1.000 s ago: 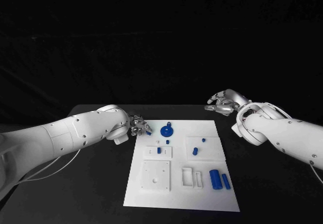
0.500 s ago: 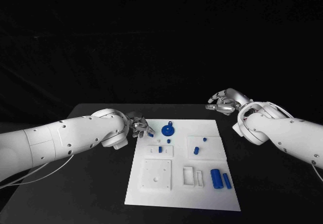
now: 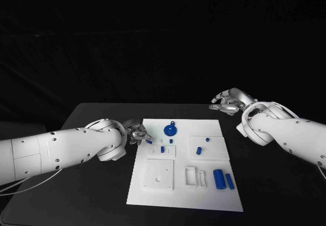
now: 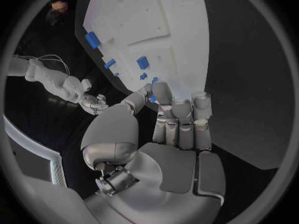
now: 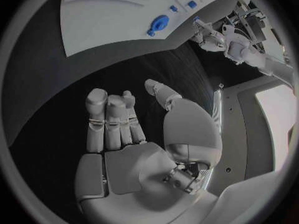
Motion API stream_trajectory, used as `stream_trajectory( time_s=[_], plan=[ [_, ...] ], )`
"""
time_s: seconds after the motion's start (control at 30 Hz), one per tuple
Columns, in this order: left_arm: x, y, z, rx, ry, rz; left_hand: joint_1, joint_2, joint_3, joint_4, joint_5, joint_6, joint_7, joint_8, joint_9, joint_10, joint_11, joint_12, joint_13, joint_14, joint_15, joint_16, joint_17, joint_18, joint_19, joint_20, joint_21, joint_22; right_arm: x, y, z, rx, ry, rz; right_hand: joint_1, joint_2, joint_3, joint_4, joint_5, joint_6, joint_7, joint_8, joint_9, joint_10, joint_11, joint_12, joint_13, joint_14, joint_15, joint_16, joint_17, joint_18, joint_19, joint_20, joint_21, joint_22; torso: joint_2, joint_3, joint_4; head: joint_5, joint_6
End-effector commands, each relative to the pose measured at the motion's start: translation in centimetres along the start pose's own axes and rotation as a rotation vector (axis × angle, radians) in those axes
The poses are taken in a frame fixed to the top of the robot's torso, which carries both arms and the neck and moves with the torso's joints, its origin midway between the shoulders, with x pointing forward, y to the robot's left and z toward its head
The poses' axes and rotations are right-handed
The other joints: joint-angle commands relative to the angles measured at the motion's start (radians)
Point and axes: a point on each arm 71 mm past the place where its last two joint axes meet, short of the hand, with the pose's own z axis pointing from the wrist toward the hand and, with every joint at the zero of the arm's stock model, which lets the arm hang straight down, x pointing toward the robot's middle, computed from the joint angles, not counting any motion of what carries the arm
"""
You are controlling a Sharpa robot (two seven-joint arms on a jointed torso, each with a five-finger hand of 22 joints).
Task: Assemble the parts on the task board
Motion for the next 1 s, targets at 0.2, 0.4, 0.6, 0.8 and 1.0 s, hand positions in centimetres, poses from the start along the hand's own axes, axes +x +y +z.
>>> stream_trajectory(
  time_s=[0.2,0.4,0.6,0.8,1.0],
  plan=[
    [1.0,-0.5,-0.7,0.035,-0.090,-0.025,0.004,-0.002,0.010,0.003,0.009,0.048,-0.030,0.068,0.030,0.009,-0.020,0.015,0.007,0.063,-0.057,0.010,0.003,0.011,0.010,-0.127,0.010,0.004,0.0,0.0,-0.1,-0.007,0.012,-0.003,0.009,-0.001,-0.004,0.004,0.005,0.002,0.009,-0.006,-0.001,-0.001,-0.003,0.007,-0.001,0.006,0.001,-0.004,-0.001,0.085,0.004,-0.006,-0.004,0.001,0.000,-0.0001,-0.0003,0.005,-0.002],
    [2.5,-0.4,-0.7,0.042,-0.073,-0.006,0.001,-0.006,0.014,0.009,0.019,0.053,-0.034,0.076,0.033,0.009,-0.024,0.032,0.017,0.067,-0.062,0.023,0.008,0.013,0.014,-0.127,0.014,0.007,0.0,-0.1,-0.1,-0.006,0.014,-0.004,0.009,-0.001,-0.004,0.004,0.006,0.002,0.009,-0.005,-0.001,-0.001,-0.003,0.007,-0.001,0.006,0.001,-0.005,-0.001,0.085,0.004,-0.006,-0.004,0.001,0.001,-0.0006,-0.0017,0.006,-0.002],
    [3.2,-0.5,-0.5,0.041,-0.055,0.010,0.000,-0.007,0.016,0.011,0.028,0.054,-0.036,0.079,0.034,0.008,-0.025,0.039,0.020,0.067,-0.063,0.028,0.010,0.014,0.014,-0.127,0.016,0.009,0.0,-0.2,-0.1,-0.004,0.014,-0.004,0.009,-0.001,-0.004,0.004,0.007,0.002,0.009,-0.005,-0.001,-0.001,-0.003,0.007,-0.002,0.007,0.001,-0.005,-0.001,0.085,0.005,-0.006,-0.004,0.001,0.002,-0.0005,-0.0033,0.006,-0.005],
    [3.4,-0.5,-0.5,0.045,-0.035,0.025,-0.004,-0.011,0.016,0.014,0.039,0.059,-0.038,0.088,0.037,0.008,-0.027,0.053,0.027,0.068,-0.064,0.040,0.014,0.015,0.015,-0.127,0.018,0.011,0.0,-0.1,-0.1,-0.005,0.014,-0.004,0.009,-0.001,-0.005,0.004,0.008,0.002,0.009,-0.005,-0.001,-0.001,-0.003,0.007,-0.002,0.007,0.001,-0.005,-0.001,0.085,0.005,-0.006,-0.004,0.001,0.002,0.0001,-0.0027,0.004,-0.007],
    [3.6,-0.4,-0.4,0.042,-0.023,0.043,-0.006,-0.017,0.018,0.018,0.073,0.059,-0.039,0.097,0.038,0.004,-0.029,0.066,0.032,0.067,-0.066,0.049,0.016,0.017,0.016,-0.126,0.020,0.014,0.0,-0.1,-0.1,-0.005,0.014,-0.004,0.009,-0.001,-0.005,0.004,0.009,0.002,0.009,-0.005,-0.001,-0.001,-0.003,0.007,-0.002,0.007,0.001,-0.005,-0.001,0.085,0.005,-0.006,-0.004,0.001,0.002,0.0002,-0.0025,0.005,-0.007]
  ],
)
